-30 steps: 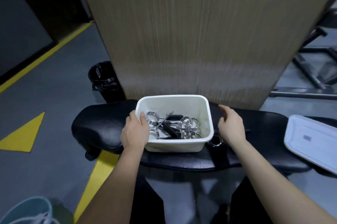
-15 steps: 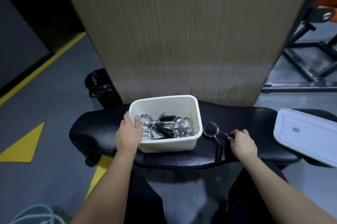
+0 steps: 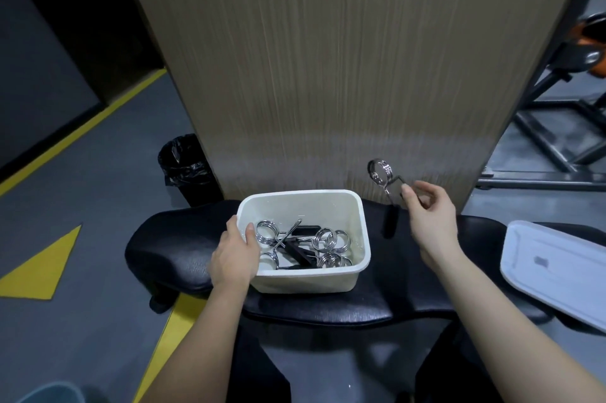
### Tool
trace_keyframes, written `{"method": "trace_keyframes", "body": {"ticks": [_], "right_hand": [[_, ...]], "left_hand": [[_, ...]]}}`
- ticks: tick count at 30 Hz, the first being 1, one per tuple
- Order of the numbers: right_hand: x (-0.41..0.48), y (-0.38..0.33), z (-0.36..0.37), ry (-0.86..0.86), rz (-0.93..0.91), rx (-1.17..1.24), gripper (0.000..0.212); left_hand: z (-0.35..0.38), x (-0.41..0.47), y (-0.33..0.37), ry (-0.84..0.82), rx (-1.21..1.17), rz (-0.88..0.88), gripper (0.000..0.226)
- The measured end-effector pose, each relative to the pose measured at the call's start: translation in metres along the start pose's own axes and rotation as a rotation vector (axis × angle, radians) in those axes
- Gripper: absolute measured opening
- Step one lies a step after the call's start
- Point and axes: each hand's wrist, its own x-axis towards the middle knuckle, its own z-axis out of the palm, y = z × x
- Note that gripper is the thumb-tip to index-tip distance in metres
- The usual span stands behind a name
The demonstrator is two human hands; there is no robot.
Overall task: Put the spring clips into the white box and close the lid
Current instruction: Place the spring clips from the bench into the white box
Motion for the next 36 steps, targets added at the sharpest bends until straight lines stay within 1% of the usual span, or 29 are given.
{"method": "trace_keyframes", "body": {"ticks": [3,7,13,15,17,18,20,22,23,25,28,30,32,34,36], "right_hand": [[-0.014,-0.021,0.014,-0.098,-0.149,-0.066,0.041],[-0.024,-0.038,0.032,-0.264,-0.275,-0.2,0.034],[-0.043,-0.047,0.057,-0.336,-0.608,-0.33,0.033],[-0.047,-0.048,0.07,-0.389,-0.659,-0.43,0.033],[-0.046,-0.046,0.083,-0.436,-0.684,-0.588,0.03],[-0.044,-0.043,0.089,-0.488,-0.692,-0.659,0.028],[-0.036,-0.037,0.099,-0.669,-0.661,-0.759,0.03],[-0.03,-0.027,0.109,-0.839,-0.645,-0.912,0.034],[-0.029,-0.02,0.115,-0.884,-0.663,-0.996,0.036],[-0.027,-0.005,0.126,-0.9,-0.691,-1.101,0.039],[-0.021,0.007,0.136,-0.845,-0.687,-1.061,0.042],[-0.014,0.003,0.138,-0.88,-0.629,-0.989,0.039],[-0.01,-0.003,0.141,-0.955,-0.558,-0.954,0.034],[-0.011,-0.006,0.146,-1.0,-0.538,-0.973,0.032],[-0.011,-0.004,0.153,-1.004,-0.532,-0.998,0.036]], "left_hand": [[-0.001,-0.002,-0.002,-0.004,-0.008,-0.002,0.051],[-0.002,-0.002,-0.001,-0.011,-0.023,-0.002,0.052],[-0.002,0.0,0.0,0.002,-0.059,-0.006,0.045],[-0.003,0.0,0.0,0.007,-0.078,-0.005,0.045],[-0.004,0.0,-0.001,0.013,-0.102,0.001,0.046],[-0.004,-0.001,-0.001,0.014,-0.114,0.004,0.047],[-0.004,-0.002,-0.002,0.015,-0.134,0.004,0.049],[-0.005,-0.003,-0.001,0.014,-0.138,-0.001,0.049],[-0.006,-0.003,-0.001,0.013,-0.139,-0.003,0.049],[-0.006,-0.003,-0.001,0.009,-0.142,-0.01,0.049],[-0.005,-0.003,0.0,0.003,-0.129,-0.014,0.05],[-0.006,-0.002,0.001,0.001,-0.123,-0.015,0.05],[-0.006,-0.001,0.002,0.002,-0.121,-0.016,0.048],[-0.005,0.0,0.001,0.004,-0.126,-0.022,0.047],[-0.004,0.0,0.0,0.005,-0.127,-0.024,0.046]]}}
